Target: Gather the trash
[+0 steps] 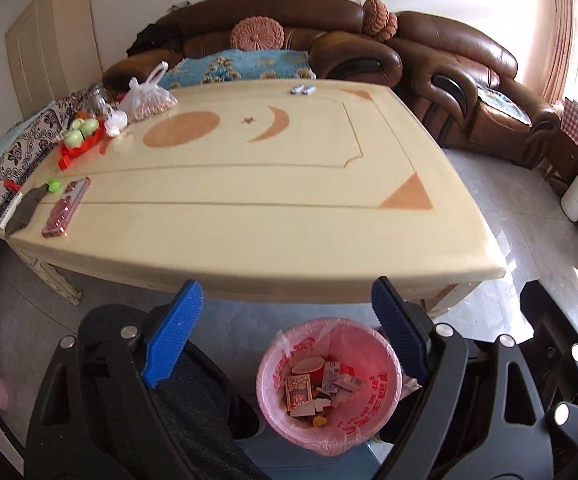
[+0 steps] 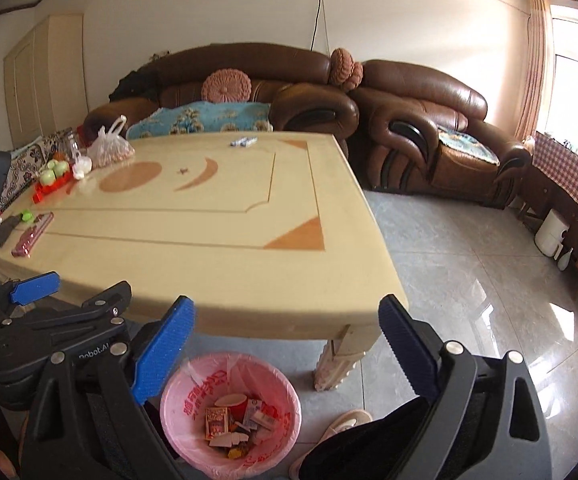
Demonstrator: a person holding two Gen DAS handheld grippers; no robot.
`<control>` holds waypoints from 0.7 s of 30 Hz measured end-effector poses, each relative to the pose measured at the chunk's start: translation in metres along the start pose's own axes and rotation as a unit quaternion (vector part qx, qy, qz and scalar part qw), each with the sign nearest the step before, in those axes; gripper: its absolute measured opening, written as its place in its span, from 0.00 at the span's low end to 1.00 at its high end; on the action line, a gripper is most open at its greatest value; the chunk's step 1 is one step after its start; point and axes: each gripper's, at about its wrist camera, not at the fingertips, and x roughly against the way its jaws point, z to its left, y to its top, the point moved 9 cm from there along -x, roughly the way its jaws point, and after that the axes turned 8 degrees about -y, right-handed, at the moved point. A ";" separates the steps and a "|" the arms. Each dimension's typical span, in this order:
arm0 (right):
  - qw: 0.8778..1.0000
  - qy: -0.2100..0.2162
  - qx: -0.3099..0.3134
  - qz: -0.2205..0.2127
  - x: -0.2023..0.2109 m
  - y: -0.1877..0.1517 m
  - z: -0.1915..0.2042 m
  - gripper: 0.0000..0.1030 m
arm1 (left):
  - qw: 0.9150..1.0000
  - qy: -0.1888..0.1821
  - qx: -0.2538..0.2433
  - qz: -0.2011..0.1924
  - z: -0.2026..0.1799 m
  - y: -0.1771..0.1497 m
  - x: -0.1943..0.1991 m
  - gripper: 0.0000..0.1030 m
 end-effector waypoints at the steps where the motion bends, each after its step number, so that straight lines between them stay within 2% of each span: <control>1: 1.000 -0.006 -0.004 -0.013 0.009 0.007 -0.002 0.90 | 1.000 -0.002 0.001 -0.008 -0.001 0.005 0.007 0.82; 4: 0.998 -0.022 -0.014 -0.050 0.033 0.026 -0.010 0.93 | 0.999 -0.024 0.019 -0.031 -0.003 0.018 0.028 0.83; 9: 0.995 -0.049 -0.016 -0.086 0.063 0.043 -0.018 0.93 | 0.998 -0.017 0.017 -0.058 -0.007 0.030 0.053 0.83; 11: 0.995 -0.048 -0.022 -0.089 0.070 0.046 -0.021 0.93 | 0.997 -0.017 0.017 -0.067 -0.008 0.031 0.061 0.84; 17: 0.994 -0.056 -0.037 -0.091 0.080 0.047 -0.027 0.93 | 0.995 0.017 0.001 -0.094 -0.010 0.035 0.087 0.88; 21: 0.994 -0.050 -0.046 -0.086 0.083 0.044 -0.028 0.93 | 0.995 0.017 0.003 -0.100 -0.008 0.036 0.094 0.88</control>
